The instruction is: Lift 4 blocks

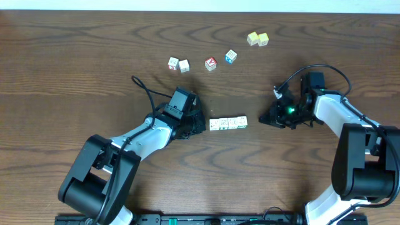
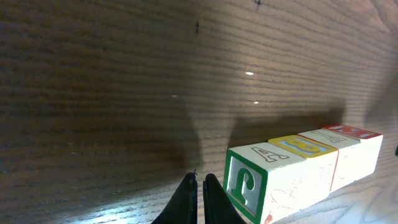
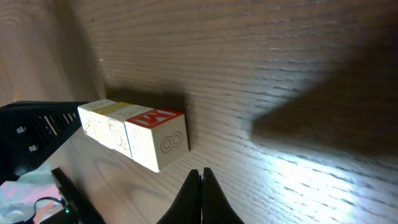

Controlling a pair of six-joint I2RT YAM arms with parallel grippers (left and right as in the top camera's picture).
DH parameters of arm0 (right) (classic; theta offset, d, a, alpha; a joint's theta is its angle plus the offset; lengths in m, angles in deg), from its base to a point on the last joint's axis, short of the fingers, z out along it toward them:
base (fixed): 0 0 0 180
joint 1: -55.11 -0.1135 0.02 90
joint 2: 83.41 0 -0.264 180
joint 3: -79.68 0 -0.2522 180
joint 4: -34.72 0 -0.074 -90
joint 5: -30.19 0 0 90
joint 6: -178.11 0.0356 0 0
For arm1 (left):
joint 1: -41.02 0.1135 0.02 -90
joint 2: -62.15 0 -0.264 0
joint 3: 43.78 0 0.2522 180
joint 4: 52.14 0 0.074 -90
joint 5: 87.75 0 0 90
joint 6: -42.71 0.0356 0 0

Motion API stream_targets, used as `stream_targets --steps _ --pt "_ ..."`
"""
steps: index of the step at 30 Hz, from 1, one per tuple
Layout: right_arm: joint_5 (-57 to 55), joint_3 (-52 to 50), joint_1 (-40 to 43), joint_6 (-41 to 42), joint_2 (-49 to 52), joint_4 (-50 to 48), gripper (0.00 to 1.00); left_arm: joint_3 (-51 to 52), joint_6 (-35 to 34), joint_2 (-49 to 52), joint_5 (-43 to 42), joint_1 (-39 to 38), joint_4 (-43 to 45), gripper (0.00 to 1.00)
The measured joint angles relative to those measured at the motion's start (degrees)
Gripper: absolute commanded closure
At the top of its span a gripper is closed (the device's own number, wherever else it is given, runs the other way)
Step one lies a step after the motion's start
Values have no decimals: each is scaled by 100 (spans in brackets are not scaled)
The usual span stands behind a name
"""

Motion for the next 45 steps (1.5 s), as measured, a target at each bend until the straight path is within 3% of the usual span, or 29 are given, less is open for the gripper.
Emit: stream_targets --steps 20,45 --pt "-151 -299 -446 170 0 -693 99 0 -2 0 57 -149 46 93" --pt "-577 -308 -892 466 0 -866 99 0 -9 0 146 -149 48 93"
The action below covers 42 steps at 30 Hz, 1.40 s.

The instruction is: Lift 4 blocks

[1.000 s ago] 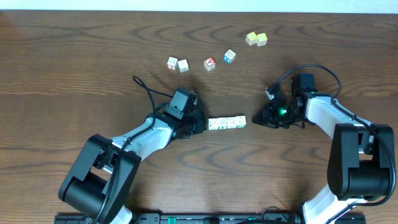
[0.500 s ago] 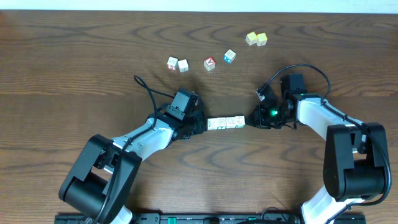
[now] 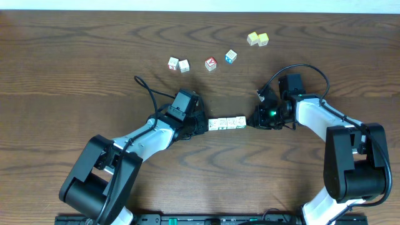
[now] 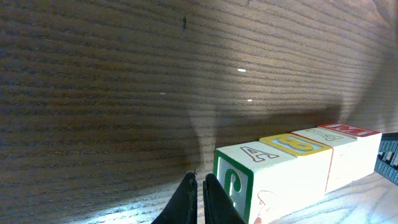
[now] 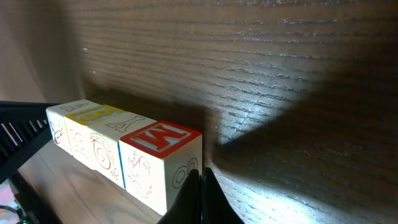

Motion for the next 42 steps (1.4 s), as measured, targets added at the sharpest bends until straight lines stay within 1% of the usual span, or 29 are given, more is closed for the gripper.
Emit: stream_targets --steps 42 --pt "-168 0 -144 2 0 -136 99 0 -2 0 44 -127 96 92"
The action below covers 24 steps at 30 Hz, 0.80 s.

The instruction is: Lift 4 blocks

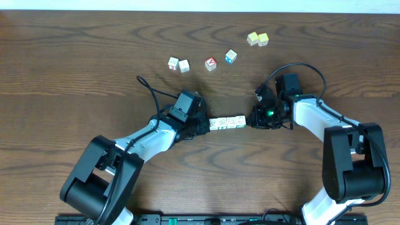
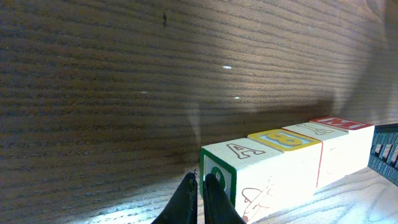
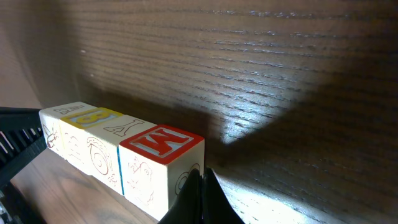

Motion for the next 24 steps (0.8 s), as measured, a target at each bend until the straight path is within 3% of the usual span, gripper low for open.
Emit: stream_targets --steps 24 --pt "0 0 0 -2 -151 24 99 0 2 0 2 0 2 93"
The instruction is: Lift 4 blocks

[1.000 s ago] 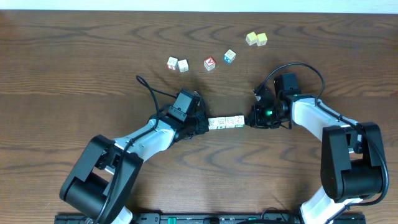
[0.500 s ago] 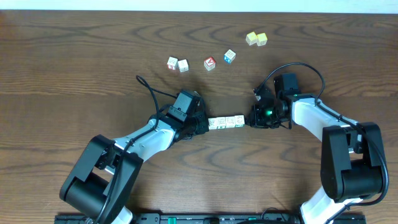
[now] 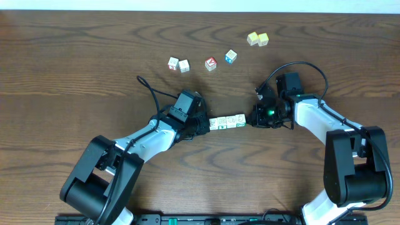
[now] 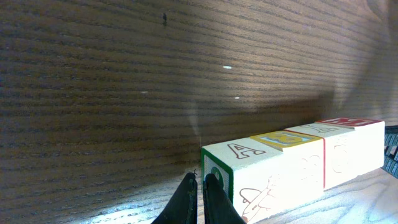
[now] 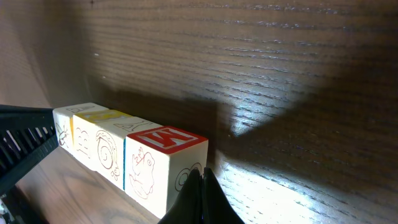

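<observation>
Four white picture blocks lie end to end in a row (image 3: 227, 122) at the table's middle. My left gripper (image 3: 203, 125) is shut, its tips (image 4: 200, 182) against the green-edged end block (image 4: 239, 180). My right gripper (image 3: 252, 120) is shut too, its tips (image 5: 202, 177) against the red M block (image 5: 165, 158) at the other end. The row is pinched between the two grippers. Whether it is off the wood cannot be told.
Several loose blocks lie at the back: a white pair (image 3: 178, 64), a red one (image 3: 210, 63), a blue one (image 3: 230, 56) and a yellow pair (image 3: 257, 39). Black cables loop behind each wrist (image 3: 145, 87).
Hardly anything differs. Both grippers stay shut against the row's ends. In the right wrist view the row sits slightly further right, and in the left wrist view the right gripper shows less.
At first both shut grippers stood apart from the row, the right one well off to the right. Then the right gripper was close to the M block and the left near the green block. After that both touched the ends, and now they still press them.
</observation>
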Controlling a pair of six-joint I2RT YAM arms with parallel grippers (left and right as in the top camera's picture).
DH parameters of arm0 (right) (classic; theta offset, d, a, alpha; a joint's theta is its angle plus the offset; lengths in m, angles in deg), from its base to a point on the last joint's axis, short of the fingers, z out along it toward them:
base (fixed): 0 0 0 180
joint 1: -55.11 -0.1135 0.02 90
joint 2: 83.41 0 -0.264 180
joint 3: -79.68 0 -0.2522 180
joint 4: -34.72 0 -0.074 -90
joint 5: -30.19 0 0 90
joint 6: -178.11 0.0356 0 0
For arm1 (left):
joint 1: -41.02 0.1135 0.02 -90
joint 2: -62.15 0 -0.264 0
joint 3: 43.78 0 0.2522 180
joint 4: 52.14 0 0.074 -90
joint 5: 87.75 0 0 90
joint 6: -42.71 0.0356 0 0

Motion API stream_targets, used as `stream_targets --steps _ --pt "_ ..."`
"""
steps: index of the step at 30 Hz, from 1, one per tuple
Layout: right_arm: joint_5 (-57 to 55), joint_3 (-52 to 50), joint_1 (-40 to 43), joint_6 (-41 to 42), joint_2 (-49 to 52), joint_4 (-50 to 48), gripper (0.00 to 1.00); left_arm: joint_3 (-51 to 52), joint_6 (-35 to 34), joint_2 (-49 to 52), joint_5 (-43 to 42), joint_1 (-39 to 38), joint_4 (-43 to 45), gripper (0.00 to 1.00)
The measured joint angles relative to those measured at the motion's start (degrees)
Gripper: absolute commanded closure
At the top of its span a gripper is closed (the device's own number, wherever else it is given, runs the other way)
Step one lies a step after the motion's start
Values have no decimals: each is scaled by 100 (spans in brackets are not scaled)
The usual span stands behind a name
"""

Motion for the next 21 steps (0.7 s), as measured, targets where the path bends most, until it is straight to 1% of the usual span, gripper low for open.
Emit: stream_targets --steps 21 --pt "-170 0 -96 0 0 37 99 0 0 0 0 4 24 93"
